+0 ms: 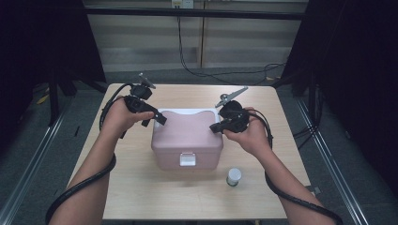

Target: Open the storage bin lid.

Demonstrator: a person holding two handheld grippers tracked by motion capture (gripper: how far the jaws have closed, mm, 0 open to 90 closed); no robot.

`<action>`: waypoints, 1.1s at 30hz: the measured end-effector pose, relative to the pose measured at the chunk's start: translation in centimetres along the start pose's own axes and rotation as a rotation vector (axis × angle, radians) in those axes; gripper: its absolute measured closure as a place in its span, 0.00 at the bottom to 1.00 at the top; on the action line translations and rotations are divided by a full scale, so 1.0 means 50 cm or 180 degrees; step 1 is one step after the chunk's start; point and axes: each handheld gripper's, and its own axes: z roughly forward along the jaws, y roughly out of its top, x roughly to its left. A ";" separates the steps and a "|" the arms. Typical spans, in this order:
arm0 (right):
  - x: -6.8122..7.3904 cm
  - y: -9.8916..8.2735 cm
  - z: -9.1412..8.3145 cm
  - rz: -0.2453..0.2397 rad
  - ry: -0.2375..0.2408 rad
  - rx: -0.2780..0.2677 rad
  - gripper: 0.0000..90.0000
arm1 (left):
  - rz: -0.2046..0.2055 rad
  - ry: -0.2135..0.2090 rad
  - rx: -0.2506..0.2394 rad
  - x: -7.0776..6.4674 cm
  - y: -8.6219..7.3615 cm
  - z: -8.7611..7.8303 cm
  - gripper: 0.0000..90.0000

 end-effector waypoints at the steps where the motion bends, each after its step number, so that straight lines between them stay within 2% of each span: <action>1: 0.002 0.001 0.000 -0.0021 -0.0020 0.0016 1.00 | -0.0022 0.0017 0.0006 -0.001 0.003 0.006 0.26; 4: 0.005 0.003 0.000 -0.0038 -0.0050 0.0029 1.00 | -0.0070 -0.0013 -0.0001 -0.003 0.008 0.016 0.26; 9: 0.007 0.004 0.000 -0.0039 -0.0047 0.0043 1.00 | -0.0062 -0.0004 -0.0002 -0.006 0.015 0.024 0.28; 13: 0.004 0.003 0.001 -0.0035 -0.0033 0.0032 1.00 | -0.0166 -0.0011 -0.0057 -0.003 0.015 0.026 0.29; 16: 0.005 0.003 0.001 -0.0022 -0.0033 0.0040 1.00 | -0.0185 -0.0020 -0.0075 -0.003 0.016 0.029 0.28; 22: 0.001 0.002 0.001 0.0029 0.0009 0.0025 1.00 | -0.0171 0.0025 -0.0053 -0.009 0.020 0.028 0.28; 27: 0.001 0.001 0.001 0.0044 0.0017 0.0015 1.00 | -0.0211 -0.0036 -0.0114 -0.004 0.015 0.026 0.28; 33: 0.003 0.006 0.002 0.0029 -0.0008 0.0072 1.00 | -0.0190 -0.0030 -0.0154 -0.008 0.017 0.016 0.28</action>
